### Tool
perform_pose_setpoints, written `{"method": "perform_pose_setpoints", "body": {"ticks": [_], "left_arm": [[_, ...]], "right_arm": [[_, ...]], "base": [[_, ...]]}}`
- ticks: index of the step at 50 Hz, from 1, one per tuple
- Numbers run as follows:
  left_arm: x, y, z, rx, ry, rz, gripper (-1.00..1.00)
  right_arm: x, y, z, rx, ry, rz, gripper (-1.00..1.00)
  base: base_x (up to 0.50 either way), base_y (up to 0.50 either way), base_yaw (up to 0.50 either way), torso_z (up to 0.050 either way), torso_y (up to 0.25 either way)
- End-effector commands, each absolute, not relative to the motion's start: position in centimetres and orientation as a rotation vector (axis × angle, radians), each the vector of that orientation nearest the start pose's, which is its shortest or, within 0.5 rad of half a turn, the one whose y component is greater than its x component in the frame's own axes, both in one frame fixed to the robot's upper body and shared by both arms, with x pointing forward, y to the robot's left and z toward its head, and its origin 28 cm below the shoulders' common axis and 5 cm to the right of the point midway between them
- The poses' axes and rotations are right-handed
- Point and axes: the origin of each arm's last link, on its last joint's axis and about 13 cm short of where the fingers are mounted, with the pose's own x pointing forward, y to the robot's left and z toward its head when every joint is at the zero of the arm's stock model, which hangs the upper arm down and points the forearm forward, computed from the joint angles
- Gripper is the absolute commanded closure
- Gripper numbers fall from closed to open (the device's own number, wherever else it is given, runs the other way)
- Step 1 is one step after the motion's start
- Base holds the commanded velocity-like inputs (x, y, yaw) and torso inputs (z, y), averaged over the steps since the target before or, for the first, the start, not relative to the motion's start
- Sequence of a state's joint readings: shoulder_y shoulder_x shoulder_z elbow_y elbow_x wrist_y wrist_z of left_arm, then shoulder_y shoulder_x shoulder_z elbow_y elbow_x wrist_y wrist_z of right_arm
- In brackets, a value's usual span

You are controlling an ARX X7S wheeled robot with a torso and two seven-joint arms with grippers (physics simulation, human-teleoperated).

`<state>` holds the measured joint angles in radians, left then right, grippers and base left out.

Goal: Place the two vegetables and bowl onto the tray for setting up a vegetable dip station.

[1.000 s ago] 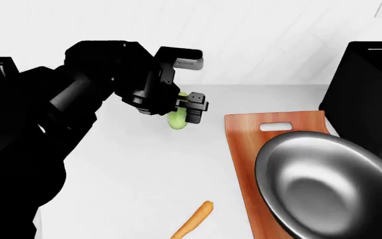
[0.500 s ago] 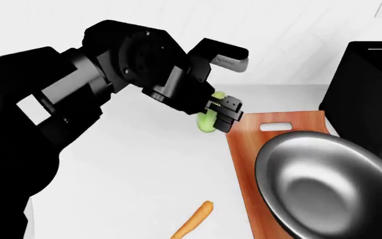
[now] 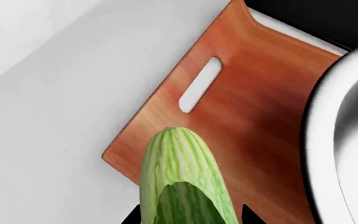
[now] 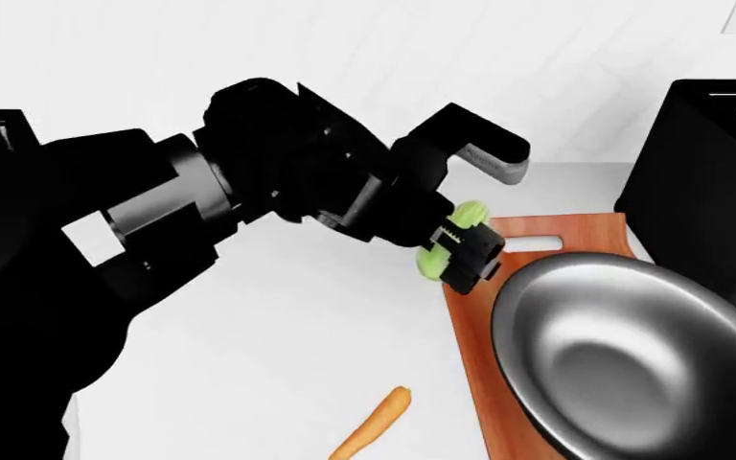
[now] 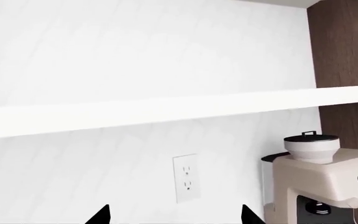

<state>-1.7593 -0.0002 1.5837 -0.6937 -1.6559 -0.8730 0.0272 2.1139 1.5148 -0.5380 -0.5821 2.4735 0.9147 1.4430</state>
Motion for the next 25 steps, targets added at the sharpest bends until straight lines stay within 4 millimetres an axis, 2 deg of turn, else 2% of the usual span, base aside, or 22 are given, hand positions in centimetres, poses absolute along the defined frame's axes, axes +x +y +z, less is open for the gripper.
{"method": "perform_pose_setpoints", "body": {"ticks": [1,14,25], "left_arm": [[35.91,7.83,27.41,0.408,0.581,-0.888,1.0],[36.14,7.74,27.8,0.411,0.538,-0.917,1.0],[36.13,7.71,26.85,0.424,0.554,-0.951,1.0]], "right_arm": [[4.4,-20.03,40.12,0.032,-0.392,-0.37,-1.0],[4.53,-19.95,40.12,0.033,-0.392,-0.364,-1.0],[4.44,-20.01,39.99,0.037,-0.395,-0.367,-1.0]], "base": [[0.0,0.0,0.0,0.0,0.0],[0.0,0.0,0.0,0.0,0.0],[0.0,0.0,0.0,0.0,0.0]]}}
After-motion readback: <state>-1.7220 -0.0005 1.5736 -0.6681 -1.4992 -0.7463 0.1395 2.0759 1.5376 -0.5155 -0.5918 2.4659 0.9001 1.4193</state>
